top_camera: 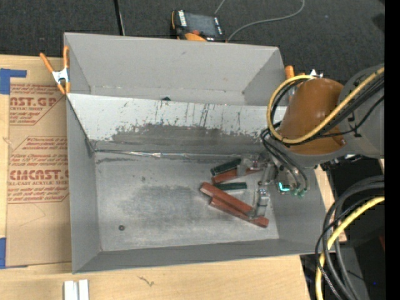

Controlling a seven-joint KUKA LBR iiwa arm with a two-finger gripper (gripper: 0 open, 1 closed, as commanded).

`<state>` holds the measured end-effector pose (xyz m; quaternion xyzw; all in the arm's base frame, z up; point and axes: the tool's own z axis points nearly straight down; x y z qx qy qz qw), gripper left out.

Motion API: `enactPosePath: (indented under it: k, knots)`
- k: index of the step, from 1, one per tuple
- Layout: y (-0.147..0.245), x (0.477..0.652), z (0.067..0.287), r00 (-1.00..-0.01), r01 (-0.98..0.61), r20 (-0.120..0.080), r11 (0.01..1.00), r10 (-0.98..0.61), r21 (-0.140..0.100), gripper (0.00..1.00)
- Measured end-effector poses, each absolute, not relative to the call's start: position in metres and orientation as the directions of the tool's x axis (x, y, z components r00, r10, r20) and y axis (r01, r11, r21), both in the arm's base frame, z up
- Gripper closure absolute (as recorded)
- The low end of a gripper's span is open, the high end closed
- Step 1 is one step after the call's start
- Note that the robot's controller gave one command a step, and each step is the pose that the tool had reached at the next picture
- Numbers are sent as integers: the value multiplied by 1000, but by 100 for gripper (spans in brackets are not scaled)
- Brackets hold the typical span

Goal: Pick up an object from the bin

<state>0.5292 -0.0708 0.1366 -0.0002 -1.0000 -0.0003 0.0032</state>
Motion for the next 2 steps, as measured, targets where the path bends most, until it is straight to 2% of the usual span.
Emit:
enactPosePath:
  k: [1, 2]
  knots:
    - [-69, 582, 68, -1000, 20, -3, 1000, 20, 1, 0]
    - [-36, 541, 72, -992, 127, -6, 992, 127, 1, 0]
